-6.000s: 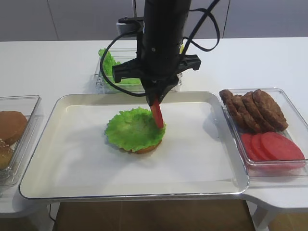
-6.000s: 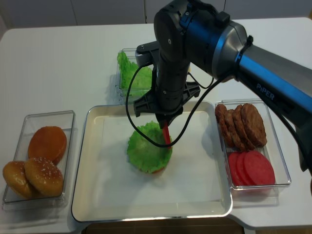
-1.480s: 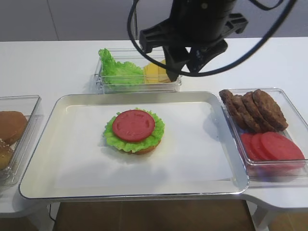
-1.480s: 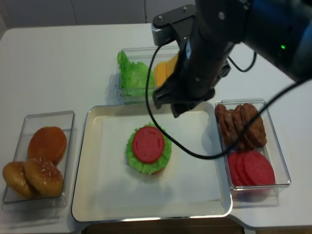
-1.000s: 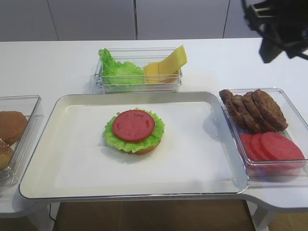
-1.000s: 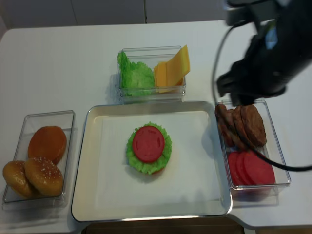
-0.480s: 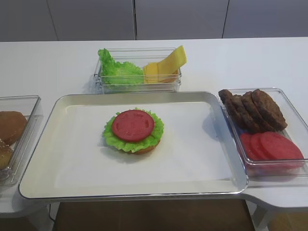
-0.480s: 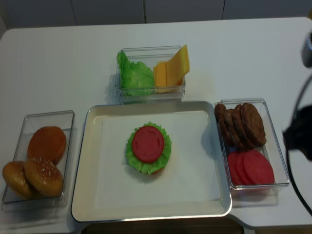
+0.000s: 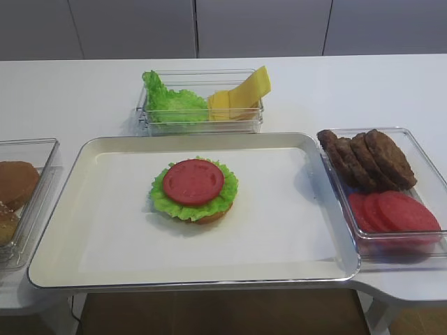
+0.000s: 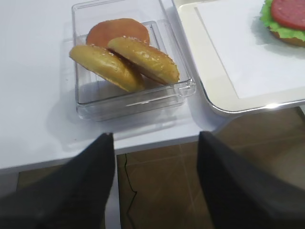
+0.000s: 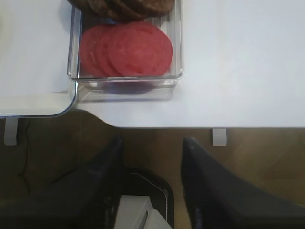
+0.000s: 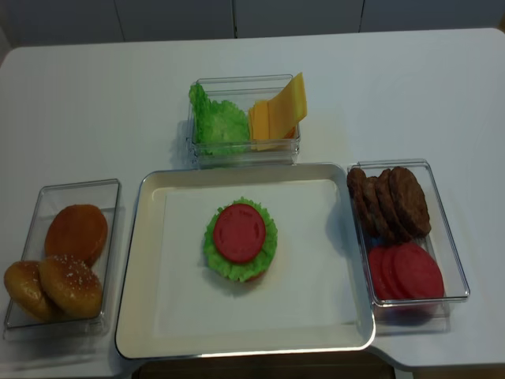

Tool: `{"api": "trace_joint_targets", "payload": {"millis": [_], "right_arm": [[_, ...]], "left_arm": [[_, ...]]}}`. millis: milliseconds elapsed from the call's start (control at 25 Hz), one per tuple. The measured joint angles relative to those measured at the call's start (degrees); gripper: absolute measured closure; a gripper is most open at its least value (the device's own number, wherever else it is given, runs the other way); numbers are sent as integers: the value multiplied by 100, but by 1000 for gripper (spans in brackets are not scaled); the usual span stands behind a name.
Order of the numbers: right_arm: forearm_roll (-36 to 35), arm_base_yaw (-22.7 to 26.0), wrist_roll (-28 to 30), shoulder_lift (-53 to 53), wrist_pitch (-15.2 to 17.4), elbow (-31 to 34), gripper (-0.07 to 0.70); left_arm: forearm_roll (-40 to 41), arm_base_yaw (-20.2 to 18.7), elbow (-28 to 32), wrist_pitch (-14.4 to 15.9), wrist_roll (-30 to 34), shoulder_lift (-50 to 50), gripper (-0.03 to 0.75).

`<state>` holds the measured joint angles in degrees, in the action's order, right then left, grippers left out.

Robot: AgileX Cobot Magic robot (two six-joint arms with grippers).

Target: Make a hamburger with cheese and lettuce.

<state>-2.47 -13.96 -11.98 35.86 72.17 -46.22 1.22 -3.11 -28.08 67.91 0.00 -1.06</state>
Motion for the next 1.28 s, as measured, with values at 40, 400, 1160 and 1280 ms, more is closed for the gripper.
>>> {"api": "trace_joint_targets", "payload": {"millis": [40,400,1160,1280], "right_arm": [[-28,82,43,-148,0,117,310],[-173,661,521,-1507,32,1054,310],[7,688,1198,-3090,-302,1502,310],[-42,688,1251,-3177,-438,1618,310]], "left_arm": [[0,0,0,0,0,0,302],[0,0,0,0,0,0,302],[0,0,0,0,0,0,302],[0,0,0,0,0,0,302]]}}
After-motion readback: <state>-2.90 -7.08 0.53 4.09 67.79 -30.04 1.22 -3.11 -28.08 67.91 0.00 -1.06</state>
